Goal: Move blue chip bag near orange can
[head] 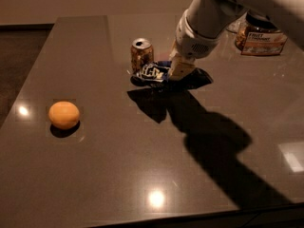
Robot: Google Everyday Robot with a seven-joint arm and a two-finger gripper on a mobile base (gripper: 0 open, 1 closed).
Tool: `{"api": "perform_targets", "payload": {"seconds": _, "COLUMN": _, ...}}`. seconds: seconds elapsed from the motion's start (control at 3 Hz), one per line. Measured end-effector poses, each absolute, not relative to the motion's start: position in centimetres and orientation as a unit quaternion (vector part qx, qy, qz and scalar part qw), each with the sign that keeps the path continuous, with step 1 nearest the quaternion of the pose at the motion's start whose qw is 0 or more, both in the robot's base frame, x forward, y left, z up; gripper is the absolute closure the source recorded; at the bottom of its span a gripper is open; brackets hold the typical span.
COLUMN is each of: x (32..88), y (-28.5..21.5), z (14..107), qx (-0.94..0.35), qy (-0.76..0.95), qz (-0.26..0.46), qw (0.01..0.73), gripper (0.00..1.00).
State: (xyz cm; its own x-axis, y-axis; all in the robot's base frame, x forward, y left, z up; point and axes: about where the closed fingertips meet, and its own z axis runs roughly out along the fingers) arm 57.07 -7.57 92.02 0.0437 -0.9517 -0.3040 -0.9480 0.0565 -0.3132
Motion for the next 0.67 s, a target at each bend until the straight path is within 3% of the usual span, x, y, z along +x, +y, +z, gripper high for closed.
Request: {"api": "perform_targets", "payload": {"seconds": 0.67, "x": 56.97, "y": -7.45, "z": 92.07, "qx": -0.688, "qy": 0.69, "qz": -0.005, "qw": 0.224, "gripper": 0.05}}
